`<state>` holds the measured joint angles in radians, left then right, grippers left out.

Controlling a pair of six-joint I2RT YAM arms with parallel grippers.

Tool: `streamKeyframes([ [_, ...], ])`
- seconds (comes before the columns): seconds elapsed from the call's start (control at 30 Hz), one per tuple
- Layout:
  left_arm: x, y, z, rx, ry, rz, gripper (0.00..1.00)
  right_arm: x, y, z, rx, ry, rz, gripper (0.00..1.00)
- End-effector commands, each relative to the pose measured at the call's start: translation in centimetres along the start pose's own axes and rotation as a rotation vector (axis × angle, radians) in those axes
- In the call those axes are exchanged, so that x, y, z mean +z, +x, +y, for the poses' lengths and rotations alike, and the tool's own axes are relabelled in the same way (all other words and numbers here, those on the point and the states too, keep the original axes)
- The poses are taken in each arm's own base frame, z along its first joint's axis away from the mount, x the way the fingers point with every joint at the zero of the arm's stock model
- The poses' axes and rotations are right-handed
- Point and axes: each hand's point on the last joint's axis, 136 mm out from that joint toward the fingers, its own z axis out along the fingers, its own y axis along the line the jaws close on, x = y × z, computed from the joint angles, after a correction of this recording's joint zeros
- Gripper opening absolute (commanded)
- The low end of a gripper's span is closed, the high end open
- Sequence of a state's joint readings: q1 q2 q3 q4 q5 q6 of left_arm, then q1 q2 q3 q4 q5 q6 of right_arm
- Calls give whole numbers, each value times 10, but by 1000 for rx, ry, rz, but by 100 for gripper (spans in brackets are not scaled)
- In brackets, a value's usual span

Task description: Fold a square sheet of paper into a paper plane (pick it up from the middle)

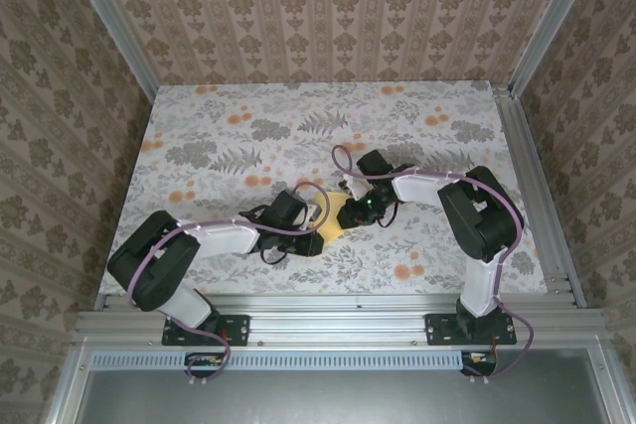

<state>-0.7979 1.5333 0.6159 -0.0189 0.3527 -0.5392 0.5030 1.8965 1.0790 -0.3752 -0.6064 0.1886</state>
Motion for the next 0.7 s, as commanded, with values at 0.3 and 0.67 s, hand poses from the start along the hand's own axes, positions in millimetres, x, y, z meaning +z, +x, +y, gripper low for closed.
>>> streamKeyframes([
  [0.3,-1,37,35,-64,-122,80,21,-19,-14,25,-42,-31,-70,30],
  [0.67,-1,36,33,-60,-113,87,21,-2,-4,36,-110,-25,-25,30],
])
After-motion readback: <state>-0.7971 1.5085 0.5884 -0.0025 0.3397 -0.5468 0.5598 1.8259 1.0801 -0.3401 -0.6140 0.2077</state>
